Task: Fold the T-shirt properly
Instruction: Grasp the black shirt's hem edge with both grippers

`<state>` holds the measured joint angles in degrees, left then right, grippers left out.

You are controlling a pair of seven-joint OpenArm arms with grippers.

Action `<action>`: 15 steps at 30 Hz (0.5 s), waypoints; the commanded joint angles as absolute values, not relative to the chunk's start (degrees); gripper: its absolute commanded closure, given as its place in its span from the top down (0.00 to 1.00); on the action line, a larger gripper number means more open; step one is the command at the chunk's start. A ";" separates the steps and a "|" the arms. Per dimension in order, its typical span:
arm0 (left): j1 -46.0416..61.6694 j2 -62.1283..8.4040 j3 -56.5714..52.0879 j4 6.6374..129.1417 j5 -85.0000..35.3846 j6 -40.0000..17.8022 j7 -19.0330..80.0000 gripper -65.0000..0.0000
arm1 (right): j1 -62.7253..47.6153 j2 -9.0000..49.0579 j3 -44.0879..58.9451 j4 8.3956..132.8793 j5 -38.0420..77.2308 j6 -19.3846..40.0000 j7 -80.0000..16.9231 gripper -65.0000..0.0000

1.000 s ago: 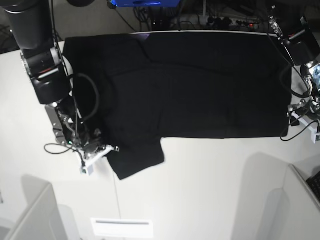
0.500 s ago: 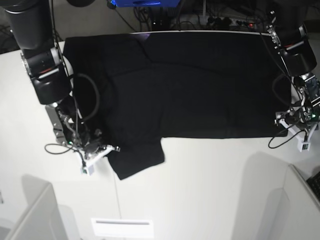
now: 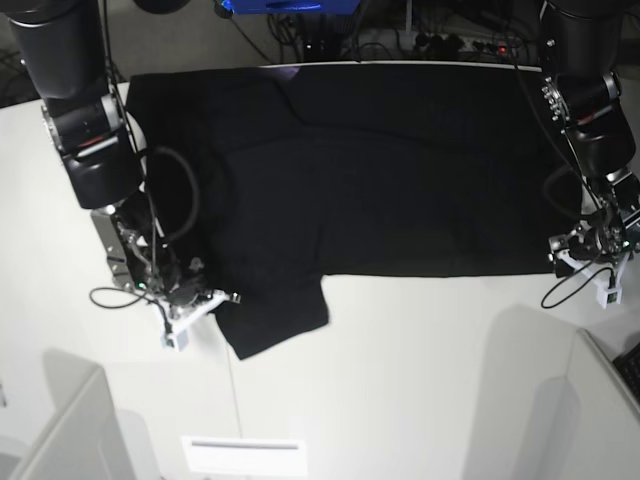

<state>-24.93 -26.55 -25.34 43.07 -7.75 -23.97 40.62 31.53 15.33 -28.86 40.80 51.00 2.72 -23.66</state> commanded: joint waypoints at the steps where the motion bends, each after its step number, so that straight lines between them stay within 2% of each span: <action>1: -26.33 -27.74 -25.45 43.74 -8.13 -24.13 39.78 0.83 | 31.96 15.60 -28.97 40.75 50.42 2.42 -26.33 0.00; 15: -25.80 -27.56 -25.36 39.25 -8.13 -24.04 36.79 0.83 | 31.96 15.60 -28.97 40.75 50.42 2.42 -26.33 0.00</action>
<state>-25.36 -26.85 -25.30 39.09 -7.99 -23.99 35.29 31.53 15.33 -28.86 40.80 51.00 2.74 -23.57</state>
